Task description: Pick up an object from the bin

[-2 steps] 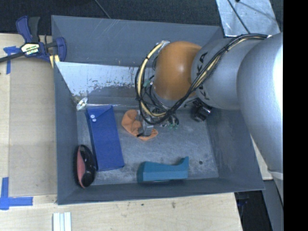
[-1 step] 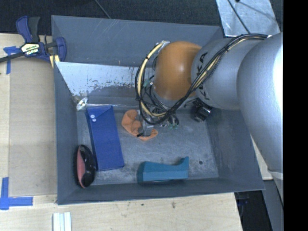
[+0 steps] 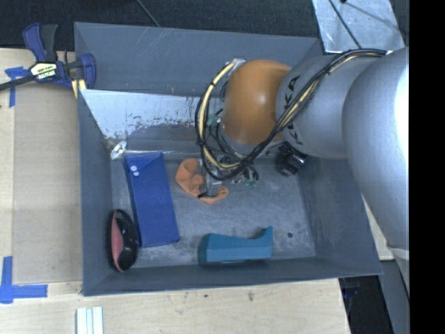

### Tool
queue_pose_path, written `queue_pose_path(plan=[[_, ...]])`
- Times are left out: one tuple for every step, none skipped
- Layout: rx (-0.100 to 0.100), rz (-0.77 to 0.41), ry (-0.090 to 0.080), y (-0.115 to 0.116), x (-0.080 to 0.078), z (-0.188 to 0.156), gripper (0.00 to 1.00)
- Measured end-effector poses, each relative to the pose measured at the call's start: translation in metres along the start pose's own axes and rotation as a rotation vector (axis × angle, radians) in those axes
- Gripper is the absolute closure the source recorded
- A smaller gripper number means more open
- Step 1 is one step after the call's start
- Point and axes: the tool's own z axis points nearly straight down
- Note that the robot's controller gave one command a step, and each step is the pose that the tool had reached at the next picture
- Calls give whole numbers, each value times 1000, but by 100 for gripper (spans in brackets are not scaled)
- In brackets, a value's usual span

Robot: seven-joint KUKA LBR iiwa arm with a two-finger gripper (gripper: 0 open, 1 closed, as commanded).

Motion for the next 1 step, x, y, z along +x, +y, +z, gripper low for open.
queue_pose_path(plan=[[0, -17, -3, -18, -11, -160, 100]])
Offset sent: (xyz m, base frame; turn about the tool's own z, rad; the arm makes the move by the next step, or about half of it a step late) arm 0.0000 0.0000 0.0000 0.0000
